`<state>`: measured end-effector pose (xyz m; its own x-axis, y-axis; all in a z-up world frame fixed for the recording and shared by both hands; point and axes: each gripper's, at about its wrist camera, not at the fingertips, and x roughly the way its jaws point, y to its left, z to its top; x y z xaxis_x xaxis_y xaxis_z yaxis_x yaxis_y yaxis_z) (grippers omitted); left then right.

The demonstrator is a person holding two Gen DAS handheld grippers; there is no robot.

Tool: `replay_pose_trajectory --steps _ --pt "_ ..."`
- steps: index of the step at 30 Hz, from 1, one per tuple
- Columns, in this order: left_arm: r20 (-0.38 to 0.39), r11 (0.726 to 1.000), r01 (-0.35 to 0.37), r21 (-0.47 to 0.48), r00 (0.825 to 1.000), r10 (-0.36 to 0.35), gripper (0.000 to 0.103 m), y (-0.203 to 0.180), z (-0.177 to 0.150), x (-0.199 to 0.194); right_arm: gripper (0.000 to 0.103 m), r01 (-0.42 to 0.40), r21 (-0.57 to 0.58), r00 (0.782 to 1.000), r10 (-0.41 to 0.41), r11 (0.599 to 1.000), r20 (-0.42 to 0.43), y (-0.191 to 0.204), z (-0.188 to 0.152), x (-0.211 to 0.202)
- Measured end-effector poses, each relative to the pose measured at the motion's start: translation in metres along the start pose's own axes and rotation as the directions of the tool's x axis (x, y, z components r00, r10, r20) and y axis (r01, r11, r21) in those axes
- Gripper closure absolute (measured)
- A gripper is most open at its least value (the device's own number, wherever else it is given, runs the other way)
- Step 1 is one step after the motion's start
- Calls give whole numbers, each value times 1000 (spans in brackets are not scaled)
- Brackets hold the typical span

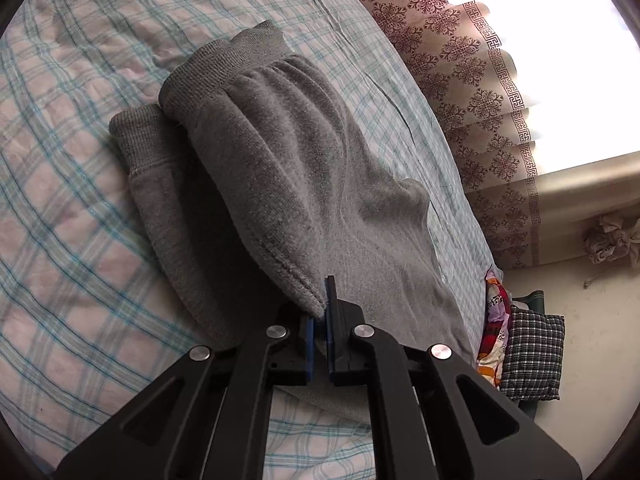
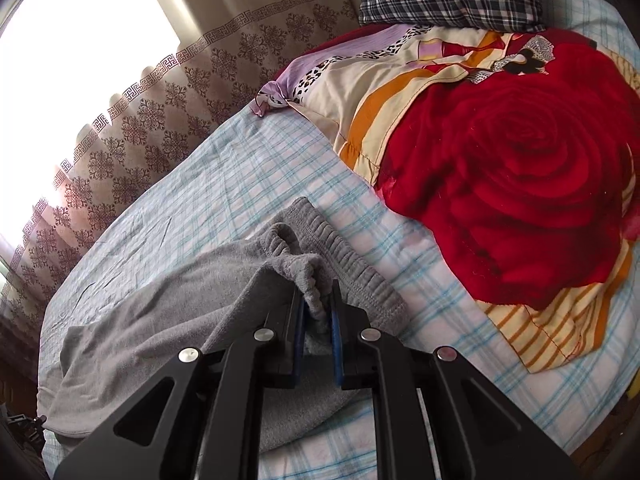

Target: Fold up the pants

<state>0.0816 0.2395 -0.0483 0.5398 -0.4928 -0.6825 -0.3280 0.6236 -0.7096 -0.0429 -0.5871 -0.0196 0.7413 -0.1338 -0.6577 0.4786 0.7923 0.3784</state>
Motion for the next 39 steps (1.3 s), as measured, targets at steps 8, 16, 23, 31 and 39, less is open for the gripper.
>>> replay_pose_trajectory --steps 8,16,23,31,39 --pt "-36 998 -49 42 998 51 99 8 -9 2 65 52 36 997 -50 998 -56 -13 -8 2" --pt "-72 997 -79 -5 994 79 99 32 -15 20 60 68 75 997 -66 995 -41 -17 -10 -21" --pt "-90 997 -80 -3 993 80 99 34 -14 22 57 214 -105 973 -222 971 -66 0 -9 -23" --pt "-95 996 -87 -13 992 85 99 33 -14 25 41 347 -360 906 -408 866 -109 8 -14 -17" --pt "-103 995 -100 4 990 100 99 26 -13 28 54 250 -205 950 -281 946 -138 -27 1 -40"
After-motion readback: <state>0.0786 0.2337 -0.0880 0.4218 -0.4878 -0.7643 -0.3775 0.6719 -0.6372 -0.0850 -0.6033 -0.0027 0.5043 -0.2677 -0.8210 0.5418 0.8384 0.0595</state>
